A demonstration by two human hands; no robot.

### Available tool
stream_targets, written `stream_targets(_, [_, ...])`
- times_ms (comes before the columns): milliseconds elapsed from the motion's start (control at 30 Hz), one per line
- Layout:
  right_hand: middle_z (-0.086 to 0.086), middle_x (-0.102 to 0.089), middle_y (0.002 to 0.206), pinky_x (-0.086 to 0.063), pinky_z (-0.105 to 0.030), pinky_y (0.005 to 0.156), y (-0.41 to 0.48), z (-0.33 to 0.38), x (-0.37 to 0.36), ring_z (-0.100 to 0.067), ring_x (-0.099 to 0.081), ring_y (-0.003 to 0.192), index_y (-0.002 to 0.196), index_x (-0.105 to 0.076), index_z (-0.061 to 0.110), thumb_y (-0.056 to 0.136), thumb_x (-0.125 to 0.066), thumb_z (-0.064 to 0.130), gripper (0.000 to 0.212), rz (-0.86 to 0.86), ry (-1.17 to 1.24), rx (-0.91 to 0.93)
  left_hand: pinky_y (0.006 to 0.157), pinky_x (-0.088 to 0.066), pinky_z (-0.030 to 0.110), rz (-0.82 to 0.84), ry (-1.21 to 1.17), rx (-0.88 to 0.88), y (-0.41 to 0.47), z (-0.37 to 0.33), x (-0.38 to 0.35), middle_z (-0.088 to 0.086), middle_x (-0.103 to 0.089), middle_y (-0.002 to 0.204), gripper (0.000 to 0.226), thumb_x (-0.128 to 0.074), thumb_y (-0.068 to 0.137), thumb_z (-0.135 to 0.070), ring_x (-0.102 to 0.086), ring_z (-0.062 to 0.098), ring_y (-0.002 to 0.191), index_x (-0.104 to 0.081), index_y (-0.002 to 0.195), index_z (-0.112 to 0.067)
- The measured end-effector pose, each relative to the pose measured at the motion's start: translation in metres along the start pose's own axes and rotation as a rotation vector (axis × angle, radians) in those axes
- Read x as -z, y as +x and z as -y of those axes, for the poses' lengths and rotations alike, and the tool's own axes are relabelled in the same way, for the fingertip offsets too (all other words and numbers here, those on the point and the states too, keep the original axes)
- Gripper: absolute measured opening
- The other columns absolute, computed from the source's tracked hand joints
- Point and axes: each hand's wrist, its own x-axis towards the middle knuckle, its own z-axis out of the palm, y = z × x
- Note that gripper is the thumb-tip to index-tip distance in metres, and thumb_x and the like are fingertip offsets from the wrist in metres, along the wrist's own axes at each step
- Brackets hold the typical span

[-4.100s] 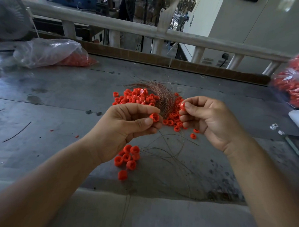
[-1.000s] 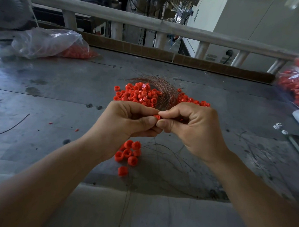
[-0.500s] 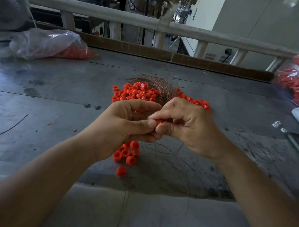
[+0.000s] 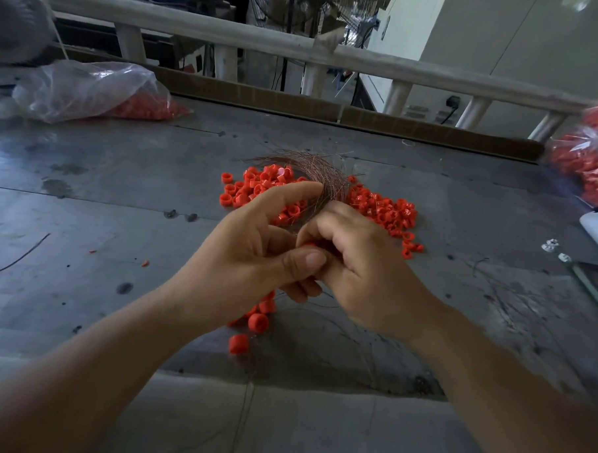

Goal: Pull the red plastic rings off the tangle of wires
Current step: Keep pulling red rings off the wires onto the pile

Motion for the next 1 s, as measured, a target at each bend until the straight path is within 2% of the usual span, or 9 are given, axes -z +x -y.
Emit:
stream_targets(233, [0.010,-0.050,0.078,-0.039,-0.010,0.064,0.001,-0.001,0.003,0.000,-0.049,0.071,0.075,-0.052,0.028,0.082,-0.063,0.010,0.022,0.003,0.103,-0.044,0.055,-0.053,0.022,-0.029,-0.059,0.054,0.001,-0.003,0.001,0.010,-0.068,0.069,0.060,-0.071,0.067,-0.025,-0.067,0.020,0.061,-0.046,0.121,-0.026])
stream_targets(367, [0.011,-0.050,0.074,-0.040,-0.010,0.062,0.002,-0.001,0.003,-0.002,-0.050,0.070,0.076,-0.058,0.027,0.075,-0.069,0.029,0.011,-0.043,0.173,-0.058,0.052,-0.053,0.023,-0.026,-0.165,0.151,0.004,-0.004,0.005,0.010,-0.069,0.068,0.054,-0.075,0.066,-0.029,-0.068,0.022,0.061,-0.054,0.115,-0.020])
stream_targets(467, [0.011,-0.055,0.080,-0.045,-0.012,0.064,0.003,-0.001,0.007,-0.003,-0.055,0.071,0.084,-0.059,0.035,0.060,-0.069,0.045,0.028,-0.017,0.248,-0.112,0.048,-0.052,0.023,-0.049,-0.215,0.180,0.006,-0.005,0.006,0.009,-0.068,0.069,0.049,-0.068,0.060,-0.025,-0.066,0.018,0.056,-0.060,0.107,-0.014])
stream_targets(567, [0.009,-0.065,0.081,-0.051,-0.016,0.068,0.004,-0.004,0.012,-0.005,-0.062,0.075,0.091,-0.060,0.032,0.054,-0.066,0.046,0.041,0.051,0.454,-0.235,0.049,-0.053,0.022,-0.099,-0.318,0.155,0.008,-0.006,0.009,0.007,-0.067,0.065,0.037,-0.060,0.067,-0.017,-0.065,0.014,0.054,-0.061,0.103,-0.009])
stream_targets(633, [0.008,-0.068,0.076,-0.049,-0.015,0.061,0.004,-0.005,0.013,-0.005,-0.063,0.070,0.092,-0.062,0.027,0.057,-0.066,0.041,0.038,0.088,0.566,-0.276,0.051,-0.053,0.020,-0.124,-0.402,0.121,0.010,-0.008,0.012,0.007,-0.068,0.066,0.033,-0.055,0.071,-0.015,-0.066,0.014,0.056,-0.060,0.102,-0.008])
stream_targets(767, [0.007,-0.067,0.065,-0.048,-0.016,0.053,0.003,-0.003,0.012,-0.005,-0.061,0.058,0.088,-0.062,0.021,0.063,-0.064,0.026,0.025,0.132,0.596,-0.283,0.054,-0.053,0.017,-0.130,-0.519,0.083,0.009,-0.009,0.015,0.010,-0.070,0.072,0.029,-0.051,0.074,-0.014,-0.068,0.013,0.061,-0.060,0.101,-0.008])
stream_targets(867, [0.004,-0.064,0.057,-0.045,-0.015,0.048,0.003,-0.004,0.014,-0.005,-0.058,0.050,0.084,-0.064,0.018,0.066,-0.062,0.023,0.018,0.107,0.637,-0.310,0.055,-0.053,0.017,-0.126,-0.557,0.083,0.009,-0.009,0.016,0.010,-0.070,0.074,0.027,-0.051,0.075,-0.014,-0.068,0.013,0.062,-0.061,0.099,-0.007])
stream_targets(933, [0.004,-0.061,0.054,-0.042,-0.015,0.044,0.004,-0.005,0.019,-0.004,-0.053,0.046,0.078,-0.066,0.019,0.067,-0.064,0.023,0.012,0.072,0.650,-0.333,0.054,-0.053,0.017,-0.137,-0.543,0.082,0.010,-0.009,0.018,0.010,-0.070,0.074,0.023,-0.057,0.073,-0.016,-0.067,0.012,0.061,-0.067,0.091,-0.007])
stream_targets(1000, [0.004,-0.059,0.053,-0.040,-0.014,0.042,0.005,-0.008,0.024,-0.003,-0.051,0.044,0.074,-0.066,0.018,0.074,-0.066,0.015,0.003,0.051,0.620,-0.343,0.054,-0.052,0.015,-0.157,-0.446,0.077,0.010,-0.009,0.019,0.007,-0.070,0.072,0.016,-0.064,0.063,-0.016,-0.066,0.009,0.060,-0.073,0.075,-0.010])
